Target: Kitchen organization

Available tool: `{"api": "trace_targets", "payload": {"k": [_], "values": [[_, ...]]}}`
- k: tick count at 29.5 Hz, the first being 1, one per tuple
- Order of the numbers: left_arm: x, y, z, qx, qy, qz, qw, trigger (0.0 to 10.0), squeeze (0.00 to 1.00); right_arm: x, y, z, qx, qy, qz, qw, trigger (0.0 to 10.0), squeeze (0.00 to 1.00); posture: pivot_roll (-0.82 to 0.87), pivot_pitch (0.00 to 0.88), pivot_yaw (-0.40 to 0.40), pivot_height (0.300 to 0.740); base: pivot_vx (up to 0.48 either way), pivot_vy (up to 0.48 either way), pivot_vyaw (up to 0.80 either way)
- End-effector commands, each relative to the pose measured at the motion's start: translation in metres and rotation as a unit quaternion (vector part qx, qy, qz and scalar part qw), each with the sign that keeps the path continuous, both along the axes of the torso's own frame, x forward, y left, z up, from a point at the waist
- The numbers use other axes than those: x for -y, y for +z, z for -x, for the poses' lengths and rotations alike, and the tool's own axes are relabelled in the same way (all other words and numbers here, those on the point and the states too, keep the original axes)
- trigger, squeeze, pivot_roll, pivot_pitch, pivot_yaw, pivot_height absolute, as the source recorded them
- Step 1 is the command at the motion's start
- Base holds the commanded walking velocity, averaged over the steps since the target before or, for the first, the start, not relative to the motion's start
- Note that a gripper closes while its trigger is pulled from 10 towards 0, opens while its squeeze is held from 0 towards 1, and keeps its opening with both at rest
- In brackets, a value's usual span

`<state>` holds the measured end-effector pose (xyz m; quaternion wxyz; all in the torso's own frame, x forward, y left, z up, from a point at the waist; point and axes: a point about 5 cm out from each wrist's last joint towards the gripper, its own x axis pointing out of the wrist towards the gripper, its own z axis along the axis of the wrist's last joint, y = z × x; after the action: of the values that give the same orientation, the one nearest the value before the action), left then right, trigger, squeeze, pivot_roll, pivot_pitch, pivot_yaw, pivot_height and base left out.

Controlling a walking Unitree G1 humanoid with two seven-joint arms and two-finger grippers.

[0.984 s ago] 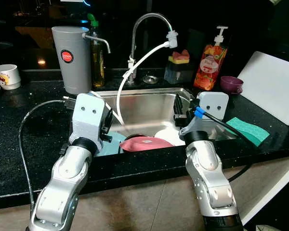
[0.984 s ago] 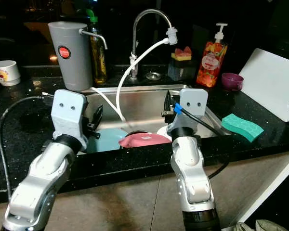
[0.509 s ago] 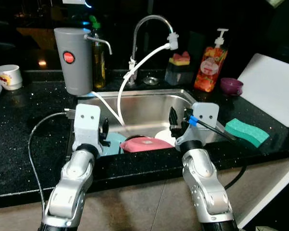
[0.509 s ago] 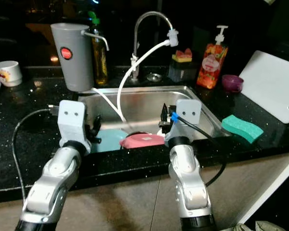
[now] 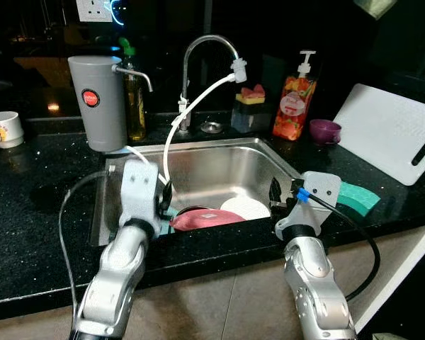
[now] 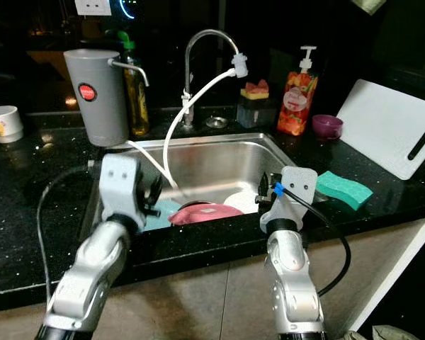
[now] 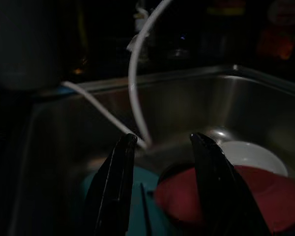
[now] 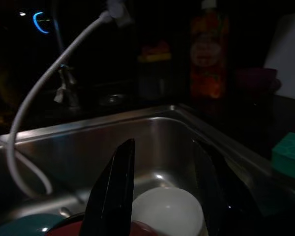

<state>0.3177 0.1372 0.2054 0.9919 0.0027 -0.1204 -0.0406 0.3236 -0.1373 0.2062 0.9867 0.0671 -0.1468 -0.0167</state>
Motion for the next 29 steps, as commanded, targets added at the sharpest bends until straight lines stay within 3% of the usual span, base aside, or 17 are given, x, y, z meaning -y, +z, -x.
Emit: {"api": "trace_targets", "payload": {"k": [1, 4, 10, 18, 29], "values": [[-0.007, -0.003, 0.004, 0.012, 0.003, 0.014, 1.0, 10.0, 0.0, 0.001, -0.013, 0.0, -0.019, 0.007, -0.008, 1.0, 10.0, 0.0, 0.14, 0.01, -0.086, 0.74, 0.0, 0.0, 0.0], [-0.016, -0.006, 0.012, 0.019, 0.0, 0.013, 1.0, 10.0, 0.0, 0.008, -0.02, 0.0, -0.03, 0.008, -0.002, 1.0, 10.0, 0.0, 0.14, 0.012, -0.088, 0.74, 0.0, 0.0, 0.0], [-0.017, -0.005, 0.017, 0.017, -0.037, -0.003, 0.999, 10.0, 0.0, 0.022, -0.021, 0.001, -0.028, -0.008, 0.005, 1.0, 10.0, 0.0, 0.13, 0.012, -0.058, 0.74, 0.0, 0.0, 0.0], [-0.01, -0.006, 0.016, 0.017, -0.073, -0.012, 0.997, 10.0, 0.0, 0.022, -0.023, 0.007, -0.026, -0.015, 0.001, 1.0, 10.0, 0.0, 0.11, 0.019, -0.042, 0.74, 0.0, 0.0, 0.0], [-0.003, -0.011, 0.027, 0.002, -0.129, -0.032, 0.991, 10.0, 0.0, 0.015, -0.032, 0.009, -0.037, -0.008, -0.009, 0.999, 10.0, 0.0, 0.14, 0.018, -0.031, 0.74, 0.0, 0.0, 0.0]]}}
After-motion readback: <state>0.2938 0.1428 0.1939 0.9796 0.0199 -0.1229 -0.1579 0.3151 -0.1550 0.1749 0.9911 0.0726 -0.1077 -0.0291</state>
